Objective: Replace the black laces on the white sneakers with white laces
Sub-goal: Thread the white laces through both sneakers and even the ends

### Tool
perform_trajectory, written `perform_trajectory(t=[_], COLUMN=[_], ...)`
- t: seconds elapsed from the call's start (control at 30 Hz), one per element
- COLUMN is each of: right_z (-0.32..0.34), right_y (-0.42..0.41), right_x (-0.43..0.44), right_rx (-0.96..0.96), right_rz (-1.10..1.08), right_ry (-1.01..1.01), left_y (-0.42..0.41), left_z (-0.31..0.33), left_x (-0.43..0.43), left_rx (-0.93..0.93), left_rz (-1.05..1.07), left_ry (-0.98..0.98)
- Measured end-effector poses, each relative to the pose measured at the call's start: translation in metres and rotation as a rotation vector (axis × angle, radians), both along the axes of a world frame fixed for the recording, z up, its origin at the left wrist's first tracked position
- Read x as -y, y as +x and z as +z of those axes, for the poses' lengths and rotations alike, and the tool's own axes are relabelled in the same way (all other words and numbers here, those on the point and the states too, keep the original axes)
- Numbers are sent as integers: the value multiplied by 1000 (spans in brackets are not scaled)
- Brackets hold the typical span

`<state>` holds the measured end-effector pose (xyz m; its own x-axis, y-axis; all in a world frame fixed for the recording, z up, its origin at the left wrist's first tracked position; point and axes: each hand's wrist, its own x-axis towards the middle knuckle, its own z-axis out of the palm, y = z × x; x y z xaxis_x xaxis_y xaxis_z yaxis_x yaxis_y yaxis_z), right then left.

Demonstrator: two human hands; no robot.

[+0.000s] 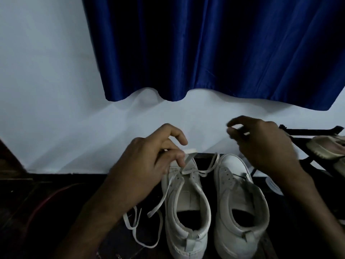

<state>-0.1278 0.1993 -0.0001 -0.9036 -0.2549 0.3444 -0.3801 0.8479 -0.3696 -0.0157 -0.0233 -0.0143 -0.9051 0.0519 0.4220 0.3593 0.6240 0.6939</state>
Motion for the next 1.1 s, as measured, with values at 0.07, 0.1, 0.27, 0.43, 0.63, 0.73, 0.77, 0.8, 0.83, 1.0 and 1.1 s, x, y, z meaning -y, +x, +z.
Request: perform_trajectory(t=[0.07, 0.1, 0.27, 0.43, 0.63, 0.73, 0.77, 0.8, 0.83, 1.0, 1.1], right_z=[12, 16, 0, -4, -13, -30, -35, -40, -43, -55, -53], right_y=[18, 28, 28, 18, 5, 1, 1, 1, 2, 5, 4], right_x=[14, 22, 34, 28, 14, 20, 23, 26, 29, 38, 42], right_rx=[204, 365, 546, 551, 298, 302, 298, 292, 280, 181, 184], right_rz=[348, 533, 721, 678, 341, 270, 251, 230, 206, 148, 176], right_ry=[-232, -306, -438, -313, 4, 135, 160, 173, 177, 142, 125], left_y=[-1, -2, -6, -6, -5, 8, 13, 16, 19, 23, 22], left_z=[-4, -6, -12, -20, -48, -71, -75, -77, -77, -78, -78], left_x=[-11, -16, -23, -14, 28, 43, 45, 46, 45, 28, 28], left_rx=[-48, -71, -108, -23, 72, 263, 341, 405, 439, 548, 564], left_rz=[13, 9, 15, 11, 85, 97, 107, 137, 194, 460, 466], left_ry=[-35, -28, 21, 91, 137, -17, -99, -206, -339, -742, -684])
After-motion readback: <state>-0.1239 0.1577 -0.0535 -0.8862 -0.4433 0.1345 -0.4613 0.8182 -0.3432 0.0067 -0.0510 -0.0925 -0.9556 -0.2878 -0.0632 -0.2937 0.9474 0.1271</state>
